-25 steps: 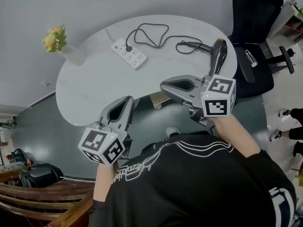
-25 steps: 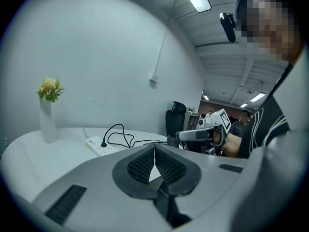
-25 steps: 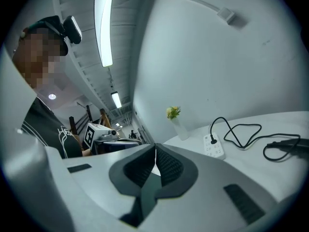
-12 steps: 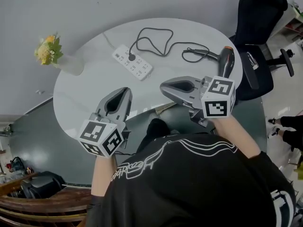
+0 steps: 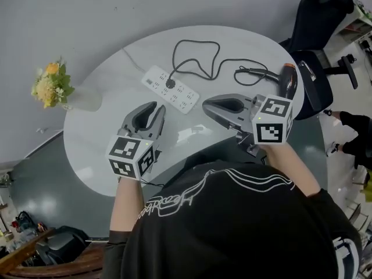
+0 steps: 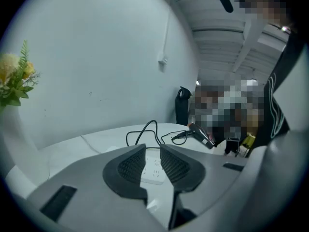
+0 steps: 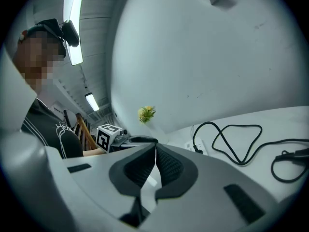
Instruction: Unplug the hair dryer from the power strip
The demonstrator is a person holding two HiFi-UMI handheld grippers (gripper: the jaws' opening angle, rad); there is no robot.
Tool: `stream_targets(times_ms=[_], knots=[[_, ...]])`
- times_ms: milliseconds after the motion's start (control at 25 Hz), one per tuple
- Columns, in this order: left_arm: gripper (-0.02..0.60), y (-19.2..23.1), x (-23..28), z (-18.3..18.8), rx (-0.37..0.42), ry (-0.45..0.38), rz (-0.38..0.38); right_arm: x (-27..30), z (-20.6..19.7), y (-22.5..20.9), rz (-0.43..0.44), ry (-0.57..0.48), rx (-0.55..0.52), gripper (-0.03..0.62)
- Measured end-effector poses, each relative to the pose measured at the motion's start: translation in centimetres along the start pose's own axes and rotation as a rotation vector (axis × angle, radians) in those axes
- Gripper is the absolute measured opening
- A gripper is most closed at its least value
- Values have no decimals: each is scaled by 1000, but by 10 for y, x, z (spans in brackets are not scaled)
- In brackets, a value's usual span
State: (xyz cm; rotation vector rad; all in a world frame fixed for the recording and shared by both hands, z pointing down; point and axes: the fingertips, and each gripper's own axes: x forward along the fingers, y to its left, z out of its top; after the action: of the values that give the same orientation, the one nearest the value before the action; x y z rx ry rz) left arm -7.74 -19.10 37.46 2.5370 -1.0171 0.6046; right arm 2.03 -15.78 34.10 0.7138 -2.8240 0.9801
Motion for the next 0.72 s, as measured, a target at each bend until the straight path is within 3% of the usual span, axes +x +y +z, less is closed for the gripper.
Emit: stream_targets(times_ms=[240,440,720], knots=[[146,30,36,-18,15,69,-80,16,-8,-19,-65,-7,54,-3],[212,47,66,-38,72,126,-114,22,-19,-31,-96,-9,98,-3],[224,65,99,-69,133,199,-129,29,-29,-46,-131,-11,131,-3]])
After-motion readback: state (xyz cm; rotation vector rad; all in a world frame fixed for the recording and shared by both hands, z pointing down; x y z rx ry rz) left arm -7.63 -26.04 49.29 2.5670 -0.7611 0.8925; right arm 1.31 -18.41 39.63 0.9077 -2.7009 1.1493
